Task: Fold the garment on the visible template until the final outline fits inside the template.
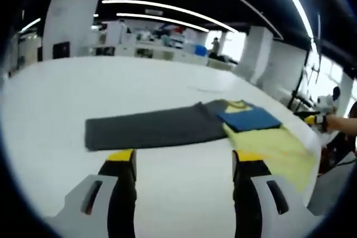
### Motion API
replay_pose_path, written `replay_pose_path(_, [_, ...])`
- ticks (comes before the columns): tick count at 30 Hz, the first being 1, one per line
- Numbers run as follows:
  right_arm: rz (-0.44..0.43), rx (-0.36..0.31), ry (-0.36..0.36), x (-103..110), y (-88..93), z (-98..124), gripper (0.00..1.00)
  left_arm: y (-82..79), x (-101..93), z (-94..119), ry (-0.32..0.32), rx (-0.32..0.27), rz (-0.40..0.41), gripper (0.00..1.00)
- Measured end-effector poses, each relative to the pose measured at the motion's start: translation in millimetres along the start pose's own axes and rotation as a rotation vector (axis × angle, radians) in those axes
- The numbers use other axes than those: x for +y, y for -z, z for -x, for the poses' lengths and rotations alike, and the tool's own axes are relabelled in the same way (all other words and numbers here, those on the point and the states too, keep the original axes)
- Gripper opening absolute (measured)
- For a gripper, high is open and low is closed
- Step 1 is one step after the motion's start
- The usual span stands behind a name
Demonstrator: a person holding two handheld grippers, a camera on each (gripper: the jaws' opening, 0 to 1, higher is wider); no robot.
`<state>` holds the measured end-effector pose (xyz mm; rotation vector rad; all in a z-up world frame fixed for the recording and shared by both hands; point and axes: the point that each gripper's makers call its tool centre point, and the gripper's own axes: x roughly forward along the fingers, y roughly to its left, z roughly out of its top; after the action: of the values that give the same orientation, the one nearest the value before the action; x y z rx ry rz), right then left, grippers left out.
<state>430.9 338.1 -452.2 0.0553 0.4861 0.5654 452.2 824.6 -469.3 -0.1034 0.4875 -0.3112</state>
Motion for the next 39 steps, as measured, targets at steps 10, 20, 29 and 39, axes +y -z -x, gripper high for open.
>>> replay_pose_path(10, [0.003,-0.007,0.001,10,2.1,4,0.98,2.6,85.7,-13,-0.206,-0.002,0.040,0.51])
replay_pose_path(20, [-0.007,-0.005,0.020,1,1.4,9,0.97,16.5,101.8,-23,-0.259,0.010,0.131,0.38])
replay_pose_path(29, [0.001,-0.003,0.034,-7,-2.7,7,0.95,18.4,107.0,-29,-0.280,-0.005,0.221,0.23])
replay_pose_path(39, [-0.009,-0.005,0.035,-6,-3.2,0,0.92,19.8,121.9,-27,-0.347,-0.029,0.352,0.01])
